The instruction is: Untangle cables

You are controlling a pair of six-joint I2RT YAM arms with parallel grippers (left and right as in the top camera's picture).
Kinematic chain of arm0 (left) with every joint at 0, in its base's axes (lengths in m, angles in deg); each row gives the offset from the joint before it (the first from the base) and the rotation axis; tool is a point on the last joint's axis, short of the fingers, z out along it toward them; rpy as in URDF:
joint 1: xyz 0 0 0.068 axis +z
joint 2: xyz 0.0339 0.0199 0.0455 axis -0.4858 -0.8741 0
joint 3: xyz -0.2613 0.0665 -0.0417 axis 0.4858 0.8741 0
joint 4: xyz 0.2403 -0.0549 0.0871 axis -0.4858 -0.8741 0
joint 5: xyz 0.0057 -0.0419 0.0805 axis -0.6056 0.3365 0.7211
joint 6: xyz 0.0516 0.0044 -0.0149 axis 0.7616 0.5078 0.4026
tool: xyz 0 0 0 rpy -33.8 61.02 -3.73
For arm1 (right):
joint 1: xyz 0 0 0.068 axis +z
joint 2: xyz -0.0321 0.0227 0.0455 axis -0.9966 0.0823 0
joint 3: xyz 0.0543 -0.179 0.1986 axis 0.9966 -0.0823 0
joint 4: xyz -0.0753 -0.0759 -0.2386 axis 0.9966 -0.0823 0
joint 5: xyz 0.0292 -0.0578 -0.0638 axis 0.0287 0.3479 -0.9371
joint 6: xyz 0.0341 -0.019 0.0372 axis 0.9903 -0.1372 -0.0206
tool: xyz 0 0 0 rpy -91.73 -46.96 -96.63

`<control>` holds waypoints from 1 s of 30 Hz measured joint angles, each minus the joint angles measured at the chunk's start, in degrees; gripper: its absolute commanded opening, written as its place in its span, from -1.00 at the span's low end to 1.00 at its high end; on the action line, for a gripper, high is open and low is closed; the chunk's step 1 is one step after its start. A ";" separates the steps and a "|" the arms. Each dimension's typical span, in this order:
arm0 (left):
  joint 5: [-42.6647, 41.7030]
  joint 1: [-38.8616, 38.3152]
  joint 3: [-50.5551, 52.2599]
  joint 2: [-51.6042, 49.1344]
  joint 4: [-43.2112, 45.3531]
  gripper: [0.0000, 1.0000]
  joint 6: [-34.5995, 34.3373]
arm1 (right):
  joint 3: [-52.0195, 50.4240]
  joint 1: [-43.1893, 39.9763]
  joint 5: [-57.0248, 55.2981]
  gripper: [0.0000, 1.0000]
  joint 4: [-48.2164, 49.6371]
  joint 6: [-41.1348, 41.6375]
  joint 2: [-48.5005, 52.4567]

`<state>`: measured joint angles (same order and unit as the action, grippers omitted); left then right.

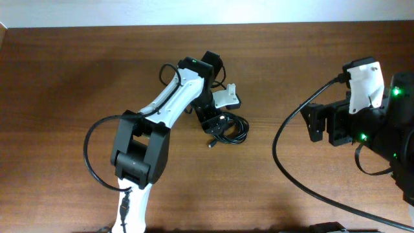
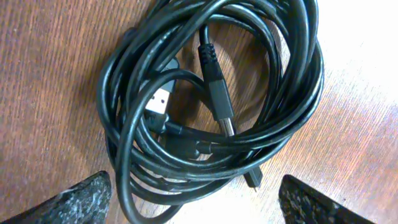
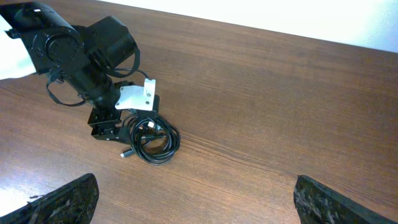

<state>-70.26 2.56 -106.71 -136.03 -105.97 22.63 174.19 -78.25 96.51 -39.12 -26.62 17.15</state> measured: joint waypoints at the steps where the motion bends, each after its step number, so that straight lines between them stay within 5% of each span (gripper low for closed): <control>1: 0.07 0.00 0.00 0.00 0.04 -1.00 0.37 | 0.00 0.00 0.00 0.98 -0.37 -0.11 0.00; 10: -0.26 0.57 -0.31 -0.04 -2.05 -1.00 -0.17 | 0.00 0.00 -0.63 0.87 -1.38 -0.50 0.00; 13: -0.79 1.51 -14.78 0.87 -12.83 -1.00 -3.87 | 0.07 0.00 -2.01 0.78 -1.20 -0.50 0.13; 14: -1.31 2.01 -30.14 3.67 -15.23 -1.00 -7.72 | 0.07 0.04 -2.21 0.77 -1.14 -0.55 0.72; 16: -2.03 2.45 -42.84 14.34 -17.92 -1.00 -13.66 | 0.09 0.09 -1.99 0.76 -1.20 -0.55 2.56; 20: -3.30 2.60 -48.04 25.73 -17.62 -1.00 -21.14 | 0.09 0.24 5.51 0.83 -0.20 -0.55 7.56; 24: -2.69 2.60 -47.39 25.70 -14.56 -1.00 -25.90 | 0.09 6.58 25.75 0.97 2.84 -11.61 10.69; 30: 3.37 3.56 -47.34 26.03 -7.48 -1.00 -35.30 | 0.11 17.90 32.02 0.89 7.93 -33.64 12.22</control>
<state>-66.90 6.12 -154.05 -109.99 -113.45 -12.67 174.30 -60.35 128.53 -31.18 -60.26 29.37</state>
